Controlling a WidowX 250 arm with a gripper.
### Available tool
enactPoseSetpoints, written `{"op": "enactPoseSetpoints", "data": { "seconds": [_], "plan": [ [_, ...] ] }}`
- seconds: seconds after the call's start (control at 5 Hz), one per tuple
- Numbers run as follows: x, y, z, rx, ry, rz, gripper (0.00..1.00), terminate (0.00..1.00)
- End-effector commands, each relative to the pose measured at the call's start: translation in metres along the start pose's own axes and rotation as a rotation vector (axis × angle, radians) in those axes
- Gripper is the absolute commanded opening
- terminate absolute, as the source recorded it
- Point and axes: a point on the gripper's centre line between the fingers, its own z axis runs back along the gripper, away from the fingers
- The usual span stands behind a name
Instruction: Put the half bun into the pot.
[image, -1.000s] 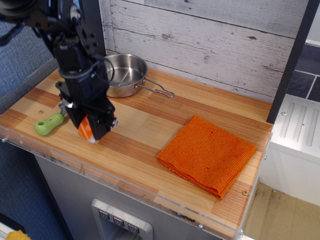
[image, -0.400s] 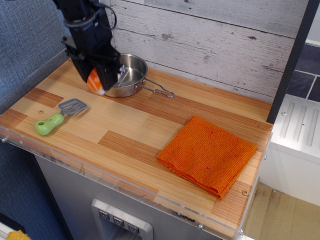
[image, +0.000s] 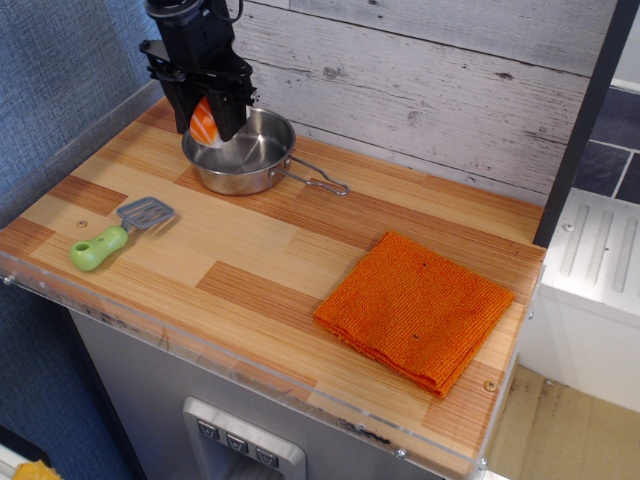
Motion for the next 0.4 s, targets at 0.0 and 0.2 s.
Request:
{"op": "enactPoseSetpoints", "data": {
  "seconds": [0.0, 0.2],
  "plan": [
    [0.022, -0.004, -0.011, 0.052, 0.001, -0.025, 0.0, 0.0],
    [0.018, -0.009, -0.027, 0.053, 0.033, -0.042, 0.0, 0.0]
  ]
}}
